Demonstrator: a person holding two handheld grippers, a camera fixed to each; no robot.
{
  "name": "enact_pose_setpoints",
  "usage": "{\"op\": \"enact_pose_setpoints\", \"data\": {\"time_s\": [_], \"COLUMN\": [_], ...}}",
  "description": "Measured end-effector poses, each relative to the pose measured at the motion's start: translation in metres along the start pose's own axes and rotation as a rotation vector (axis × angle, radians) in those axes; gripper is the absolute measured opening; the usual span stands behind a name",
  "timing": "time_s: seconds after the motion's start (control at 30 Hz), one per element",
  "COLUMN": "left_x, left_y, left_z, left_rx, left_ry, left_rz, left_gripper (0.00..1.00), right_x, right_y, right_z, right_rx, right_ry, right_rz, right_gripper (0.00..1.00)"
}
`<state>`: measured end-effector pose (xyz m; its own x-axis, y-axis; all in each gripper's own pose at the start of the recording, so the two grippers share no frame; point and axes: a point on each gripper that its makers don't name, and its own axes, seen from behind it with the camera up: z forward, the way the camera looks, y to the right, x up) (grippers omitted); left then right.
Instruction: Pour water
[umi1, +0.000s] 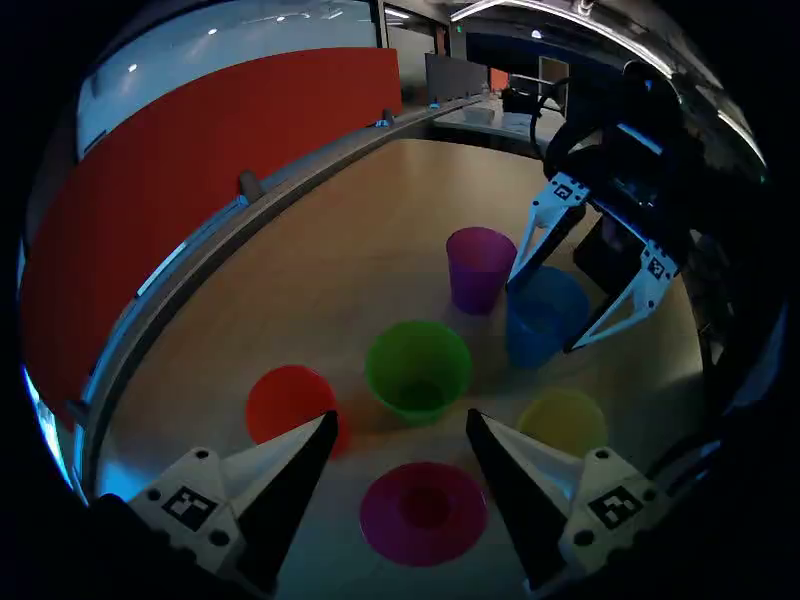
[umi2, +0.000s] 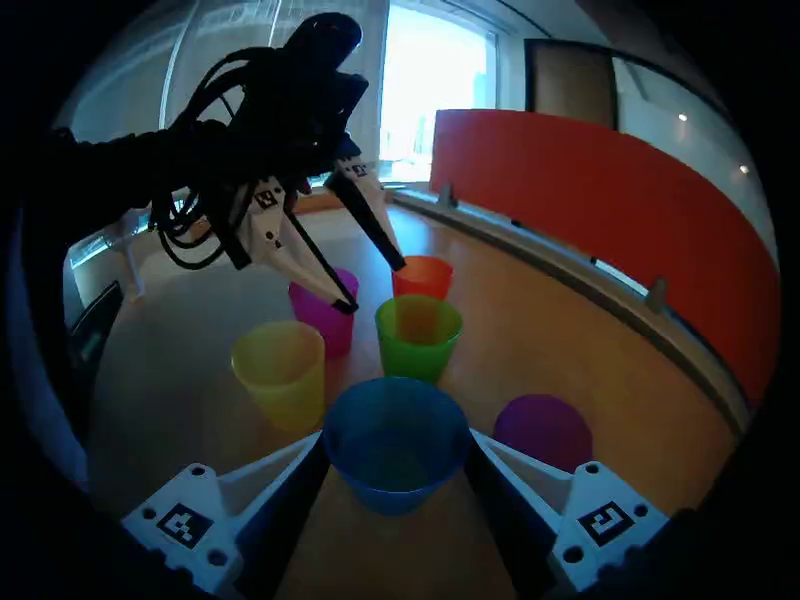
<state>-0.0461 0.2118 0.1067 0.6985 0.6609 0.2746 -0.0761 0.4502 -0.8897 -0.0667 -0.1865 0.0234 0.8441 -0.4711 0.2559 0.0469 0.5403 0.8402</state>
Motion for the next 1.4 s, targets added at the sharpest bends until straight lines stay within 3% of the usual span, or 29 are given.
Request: {"op": "enact_pose_setpoints", "data": {"time_s": [0.5, 1.4], "left_x": [0.002, 0.006], "left_y": [0.004, 0.012], "left_z": [0.002, 0.012], "left_rx": [-0.010, -0.034], "left_ry": [0.005, 0.005], "left_rz": [-0.004, -0.014], "left_gripper": [0.96, 0.96], "right_x": [0.064, 0.127], "right_y": [0.008, 0.015], "right_z": [-0.032, -0.055], "right_rx": [-0.039, -0.068], "right_ry": [0.170, 0.415], "right_rz": [-0.004, 0.039], "right_gripper": [0.91, 0.91]}}
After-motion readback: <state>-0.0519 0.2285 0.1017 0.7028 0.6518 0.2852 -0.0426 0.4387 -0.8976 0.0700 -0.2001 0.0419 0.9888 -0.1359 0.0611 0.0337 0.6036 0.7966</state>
